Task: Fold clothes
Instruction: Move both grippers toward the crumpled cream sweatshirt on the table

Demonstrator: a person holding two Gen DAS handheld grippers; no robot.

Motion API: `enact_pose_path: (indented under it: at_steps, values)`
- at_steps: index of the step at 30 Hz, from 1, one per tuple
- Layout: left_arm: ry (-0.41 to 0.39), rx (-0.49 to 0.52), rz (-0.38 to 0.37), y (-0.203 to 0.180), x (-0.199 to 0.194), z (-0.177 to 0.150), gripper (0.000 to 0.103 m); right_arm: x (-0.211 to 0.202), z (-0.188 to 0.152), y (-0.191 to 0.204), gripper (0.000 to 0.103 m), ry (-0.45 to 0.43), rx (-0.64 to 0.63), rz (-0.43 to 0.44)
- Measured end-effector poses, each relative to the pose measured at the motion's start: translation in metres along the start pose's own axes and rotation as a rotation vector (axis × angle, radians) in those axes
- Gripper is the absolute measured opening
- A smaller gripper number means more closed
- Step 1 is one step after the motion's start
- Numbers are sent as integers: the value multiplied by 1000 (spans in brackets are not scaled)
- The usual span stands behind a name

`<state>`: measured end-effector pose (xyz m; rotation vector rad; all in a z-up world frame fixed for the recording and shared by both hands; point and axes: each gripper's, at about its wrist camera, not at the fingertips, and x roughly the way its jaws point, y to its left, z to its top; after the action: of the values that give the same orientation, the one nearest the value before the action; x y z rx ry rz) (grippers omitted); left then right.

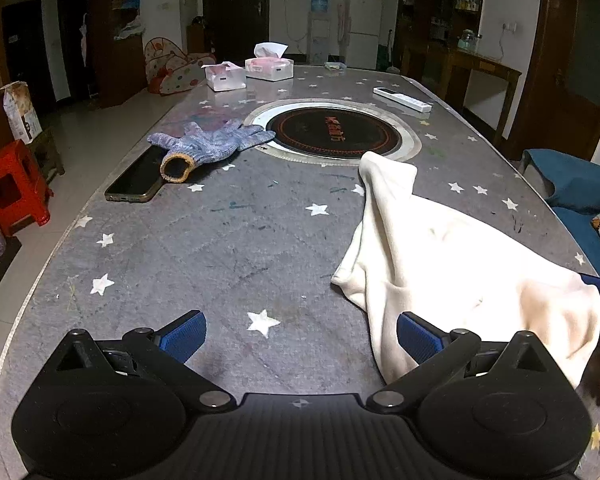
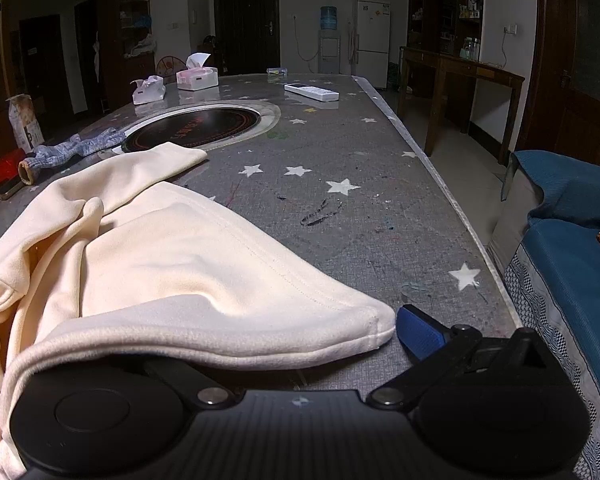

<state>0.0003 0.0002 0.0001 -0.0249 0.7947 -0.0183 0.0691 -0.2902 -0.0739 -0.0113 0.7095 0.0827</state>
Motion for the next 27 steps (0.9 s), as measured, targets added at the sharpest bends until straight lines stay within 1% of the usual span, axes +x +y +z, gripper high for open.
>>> enact_pose_path:
  at_steps: [4, 5, 6, 8, 11, 15, 19, 23, 27]
  values:
    - [-5, 0, -7, -1, 3, 2, 103, -1, 0, -1, 103, -1, 0, 0]
    - [-2, 15, -1, -5, 4, 2, 103, -1, 0, -1, 103, -2, -1, 0]
    - [-15, 18, -7, -5, 1, 1, 103, -1, 0, -1, 103, -2, -1, -1]
    - [-16, 18, -7, -9, -2, 0, 103, 0, -1, 0, 103, -2, 0, 0]
    - [-8, 21, -3, -10, -4, -3, 103, -1, 0, -1, 103, -1, 0, -1]
    - [-11, 32, 25, -14, -8, -4, 103, 1, -1, 1, 103, -1, -2, -2]
    - [-24, 31, 18, -16, -15, -4, 103, 0, -1, 0, 103, 2, -1, 2]
    - [-43, 55, 22, -19, -20, -4, 103, -8, 0, -2, 103, 22, -9, 10]
    - [-41, 64, 22, -22, -20, -3, 103, -30, -7, -7, 103, 29, -31, -8]
